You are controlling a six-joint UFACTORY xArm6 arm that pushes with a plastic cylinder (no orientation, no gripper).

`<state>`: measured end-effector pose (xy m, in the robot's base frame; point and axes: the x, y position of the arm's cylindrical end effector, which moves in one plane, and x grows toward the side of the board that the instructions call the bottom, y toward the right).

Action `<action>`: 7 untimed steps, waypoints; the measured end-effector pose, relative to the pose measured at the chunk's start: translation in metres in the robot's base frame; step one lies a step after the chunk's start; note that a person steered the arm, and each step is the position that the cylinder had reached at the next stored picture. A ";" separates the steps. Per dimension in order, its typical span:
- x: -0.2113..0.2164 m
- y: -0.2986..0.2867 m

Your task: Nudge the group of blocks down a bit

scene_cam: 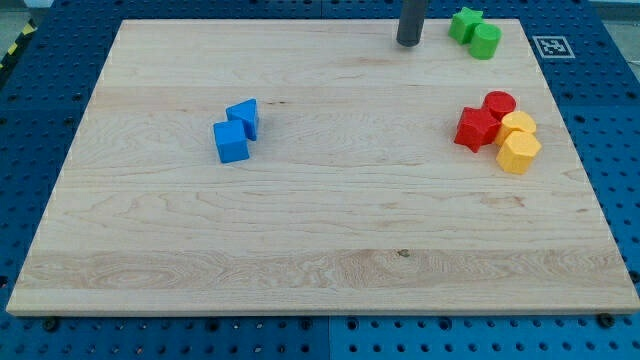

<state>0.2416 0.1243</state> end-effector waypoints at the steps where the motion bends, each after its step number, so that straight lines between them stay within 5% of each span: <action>1: 0.009 0.011; 7: 0.022 0.011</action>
<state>0.2635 0.1353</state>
